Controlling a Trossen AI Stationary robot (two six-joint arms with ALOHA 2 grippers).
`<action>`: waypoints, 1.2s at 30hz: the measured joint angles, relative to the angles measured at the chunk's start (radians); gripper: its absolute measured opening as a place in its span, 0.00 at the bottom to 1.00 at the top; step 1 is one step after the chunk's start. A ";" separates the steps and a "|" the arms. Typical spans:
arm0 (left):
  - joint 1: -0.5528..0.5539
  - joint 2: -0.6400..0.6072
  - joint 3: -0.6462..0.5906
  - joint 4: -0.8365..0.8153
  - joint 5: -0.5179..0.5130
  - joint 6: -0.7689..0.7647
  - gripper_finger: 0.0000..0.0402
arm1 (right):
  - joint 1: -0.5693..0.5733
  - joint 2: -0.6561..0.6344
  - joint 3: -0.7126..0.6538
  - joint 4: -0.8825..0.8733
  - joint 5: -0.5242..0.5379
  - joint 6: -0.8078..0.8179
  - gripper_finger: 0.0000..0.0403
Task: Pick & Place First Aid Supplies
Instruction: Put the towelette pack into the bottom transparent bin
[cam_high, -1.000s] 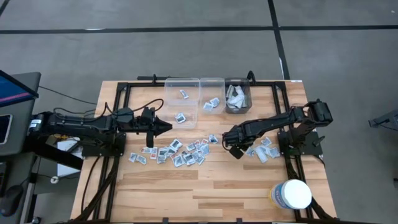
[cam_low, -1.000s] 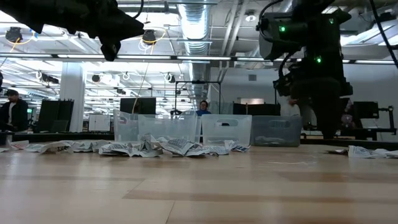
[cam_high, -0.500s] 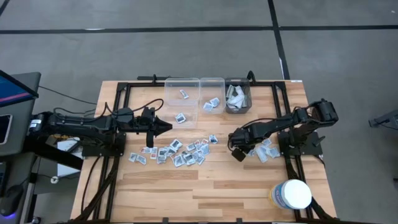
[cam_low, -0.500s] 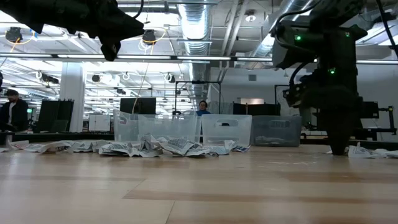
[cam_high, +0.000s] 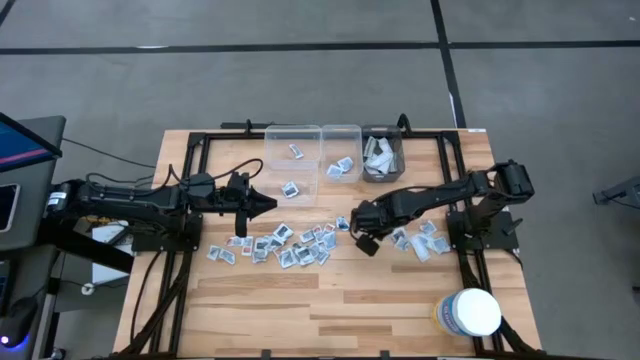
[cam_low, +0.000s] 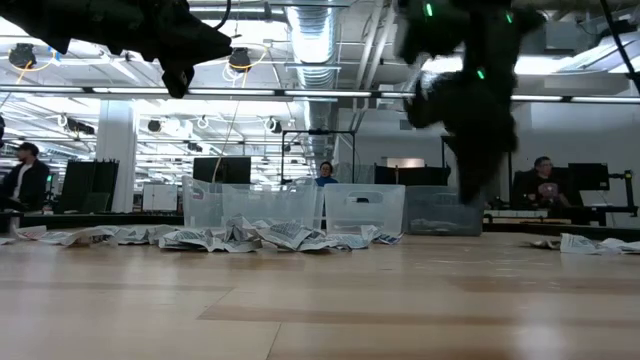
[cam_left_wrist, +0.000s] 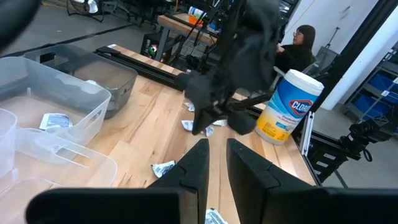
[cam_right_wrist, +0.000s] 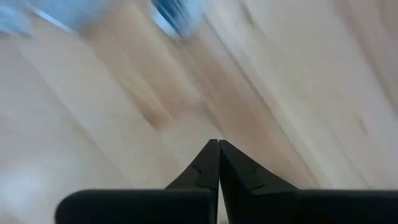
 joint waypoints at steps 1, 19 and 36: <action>0.000 0.000 0.000 0.000 0.000 0.000 0.14 | 0.000 -0.002 0.017 0.002 0.005 -0.013 0.00; -0.001 0.000 0.000 0.000 0.000 -0.002 0.14 | 0.002 0.009 -0.025 -0.196 -0.003 0.127 0.35; -0.001 0.000 0.000 0.002 0.000 -0.002 0.14 | -0.013 0.009 -0.187 -0.043 -0.055 0.199 0.07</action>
